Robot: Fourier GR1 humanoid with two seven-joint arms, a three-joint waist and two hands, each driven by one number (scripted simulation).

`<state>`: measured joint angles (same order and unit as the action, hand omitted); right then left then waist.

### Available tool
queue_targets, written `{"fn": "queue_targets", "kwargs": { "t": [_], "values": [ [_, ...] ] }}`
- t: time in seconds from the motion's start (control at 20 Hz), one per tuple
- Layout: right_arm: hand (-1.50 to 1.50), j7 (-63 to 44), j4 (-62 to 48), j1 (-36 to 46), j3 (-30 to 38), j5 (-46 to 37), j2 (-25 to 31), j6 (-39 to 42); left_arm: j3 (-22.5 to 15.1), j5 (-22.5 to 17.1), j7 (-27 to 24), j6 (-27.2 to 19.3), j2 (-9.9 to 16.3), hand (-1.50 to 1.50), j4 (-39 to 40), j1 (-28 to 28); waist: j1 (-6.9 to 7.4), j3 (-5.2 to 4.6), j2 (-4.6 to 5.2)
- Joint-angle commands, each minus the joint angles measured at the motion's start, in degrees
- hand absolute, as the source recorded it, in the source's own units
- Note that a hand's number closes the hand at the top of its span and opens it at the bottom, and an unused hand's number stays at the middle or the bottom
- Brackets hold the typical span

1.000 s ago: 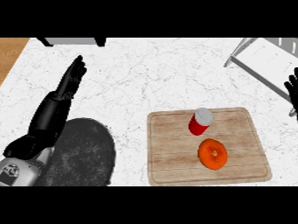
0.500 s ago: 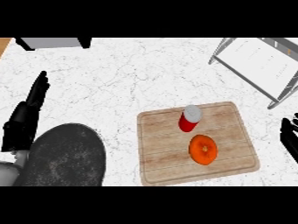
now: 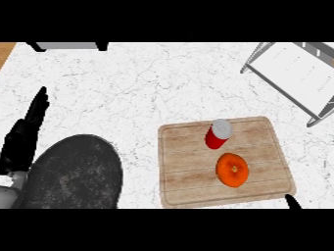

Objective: Pick the squash from the cutting board and place it in the tiered basket

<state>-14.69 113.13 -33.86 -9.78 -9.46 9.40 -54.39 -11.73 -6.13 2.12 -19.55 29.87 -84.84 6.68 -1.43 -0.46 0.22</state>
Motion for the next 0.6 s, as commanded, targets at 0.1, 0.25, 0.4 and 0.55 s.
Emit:
{"fn": "queue_targets", "kwargs": {
  "t": [0.1, 0.25, 0.4, 0.55],
  "values": [
    [-1.5, -14.66, 7.5, -11.52, -6.24, -8.38, 11.3, 8.63, -0.62, 0.05, 1.53, 0.82, -0.8, 0.0, 0.16, 2.9, 1.86, -0.16, 0.92],
    [-1.5, -23.75, 13.66, -12.4, -7.43, -12.31, 15.0, 12.52, -1.15, 0.97, 0.78, 1.3, -0.45, 0.0, 0.4, 3.19, 3.42, -0.27, 1.28],
    [-1.5, -35.18, 18.61, -10.43, -6.34, -16.58, 17.56, 16.51, -0.79, 0.16, 2.05, 2.88, -0.04, 0.0, 0.67, 4.84, 4.22, -0.17, 1.34],
    [-1.5, -47.51, 22.71, -6.03, -4.52, -20.6, 17.84, 20.27, 0.08, -0.29, 1.6, 4.06, 0.86, 0.0, 0.83, 4.36, 4.7, -0.03, 1.04]
  ]
}}
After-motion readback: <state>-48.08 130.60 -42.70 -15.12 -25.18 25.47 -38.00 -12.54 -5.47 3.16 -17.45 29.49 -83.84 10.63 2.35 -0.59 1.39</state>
